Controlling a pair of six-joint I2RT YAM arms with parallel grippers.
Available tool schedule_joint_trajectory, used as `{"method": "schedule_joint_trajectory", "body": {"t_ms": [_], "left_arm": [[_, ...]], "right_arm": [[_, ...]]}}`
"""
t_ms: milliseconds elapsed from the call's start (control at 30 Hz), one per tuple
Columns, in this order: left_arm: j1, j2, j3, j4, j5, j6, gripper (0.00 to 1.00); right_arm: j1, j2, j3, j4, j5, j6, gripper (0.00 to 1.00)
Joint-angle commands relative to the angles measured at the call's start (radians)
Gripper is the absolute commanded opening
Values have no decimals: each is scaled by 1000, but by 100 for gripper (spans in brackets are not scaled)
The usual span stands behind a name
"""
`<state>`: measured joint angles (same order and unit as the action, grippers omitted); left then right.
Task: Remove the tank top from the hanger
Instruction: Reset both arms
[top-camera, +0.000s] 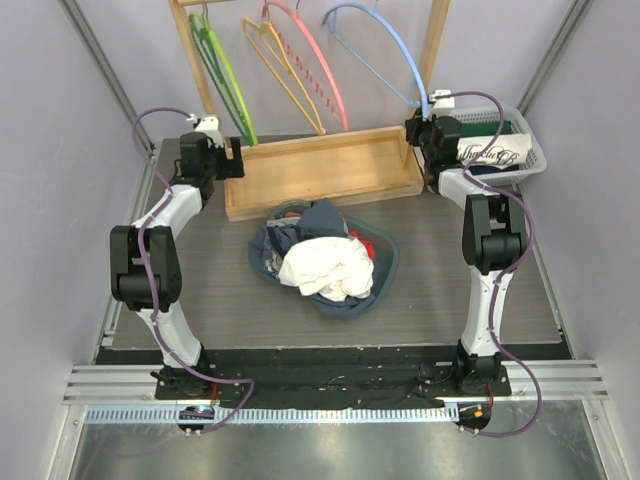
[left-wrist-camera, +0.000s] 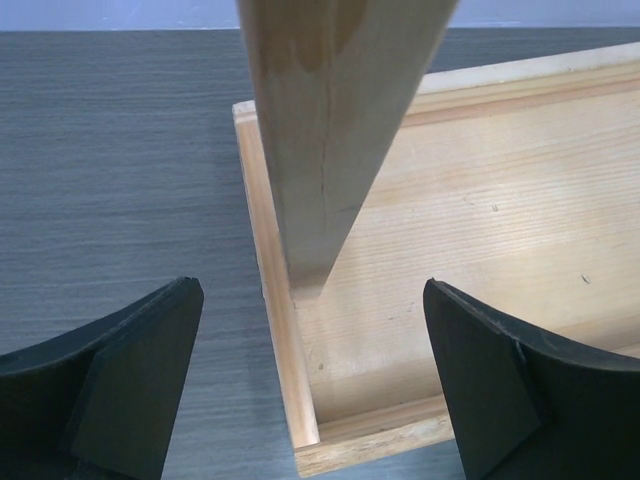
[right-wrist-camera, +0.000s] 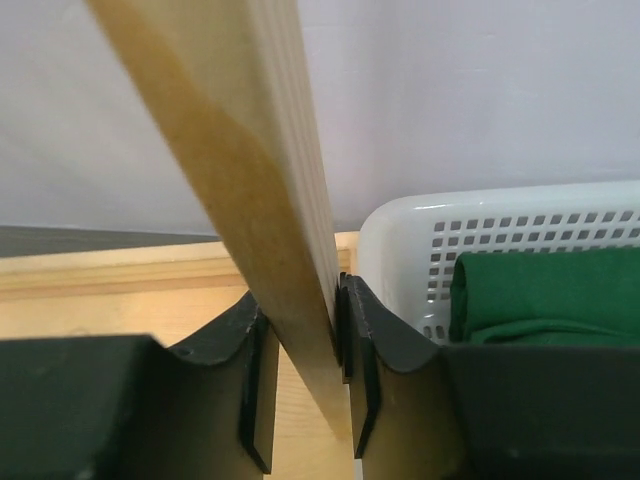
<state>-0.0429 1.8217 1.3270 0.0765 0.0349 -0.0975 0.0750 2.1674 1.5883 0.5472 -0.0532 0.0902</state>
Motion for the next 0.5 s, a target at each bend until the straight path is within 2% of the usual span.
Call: {"method": "schedule_joint_trajectory", "body": {"t_ms": [0,33,233,467], "left_arm": [[9,33,84,16,11,-11,93],[9,36,84,20,16,-11,92],[12,42,86,17,23,21,91],[15,19,57,28,43,24,92]], "right_arm": [[-11,-33,-14,77,-20,13,23],[-3,-44,-34,86,-23,10,19],[16,-158,-197,125,-8,3,14],[52,-267,-346,155,-13,14,14]]}}
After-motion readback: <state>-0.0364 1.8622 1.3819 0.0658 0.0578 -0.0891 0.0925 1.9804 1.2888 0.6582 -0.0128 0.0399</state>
